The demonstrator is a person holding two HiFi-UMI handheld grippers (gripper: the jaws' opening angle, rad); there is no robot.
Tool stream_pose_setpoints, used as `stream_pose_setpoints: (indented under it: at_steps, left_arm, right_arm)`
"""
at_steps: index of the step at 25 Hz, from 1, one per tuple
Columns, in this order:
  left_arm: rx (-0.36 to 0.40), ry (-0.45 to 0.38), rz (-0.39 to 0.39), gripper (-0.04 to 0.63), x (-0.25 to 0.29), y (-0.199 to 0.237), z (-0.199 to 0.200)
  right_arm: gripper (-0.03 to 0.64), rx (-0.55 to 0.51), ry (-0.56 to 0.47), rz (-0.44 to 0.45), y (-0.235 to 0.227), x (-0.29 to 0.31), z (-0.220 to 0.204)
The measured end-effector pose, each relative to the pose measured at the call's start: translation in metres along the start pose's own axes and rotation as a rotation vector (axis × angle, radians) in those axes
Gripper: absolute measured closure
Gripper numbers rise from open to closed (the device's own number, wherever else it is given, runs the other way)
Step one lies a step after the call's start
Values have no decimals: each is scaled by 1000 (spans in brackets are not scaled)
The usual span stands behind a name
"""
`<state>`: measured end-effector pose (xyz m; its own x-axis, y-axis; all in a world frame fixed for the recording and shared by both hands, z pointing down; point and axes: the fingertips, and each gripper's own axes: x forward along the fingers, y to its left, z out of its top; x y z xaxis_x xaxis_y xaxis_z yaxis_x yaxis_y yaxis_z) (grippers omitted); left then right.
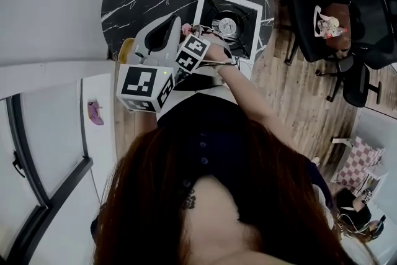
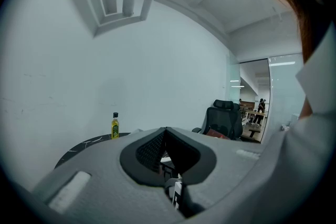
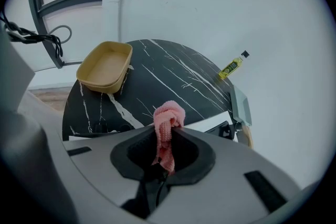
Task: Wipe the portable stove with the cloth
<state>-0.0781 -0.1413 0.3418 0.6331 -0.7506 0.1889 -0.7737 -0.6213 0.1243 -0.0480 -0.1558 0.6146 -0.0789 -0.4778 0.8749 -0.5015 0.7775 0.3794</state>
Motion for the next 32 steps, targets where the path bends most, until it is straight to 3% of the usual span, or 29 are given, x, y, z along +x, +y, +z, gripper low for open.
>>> stream_pose_setpoints:
  at_steps: [32]
  left_arm:
    - [5,39,19,583,35,8,0]
  right_arm:
    - [558,94,-39,2,-53,24,5]
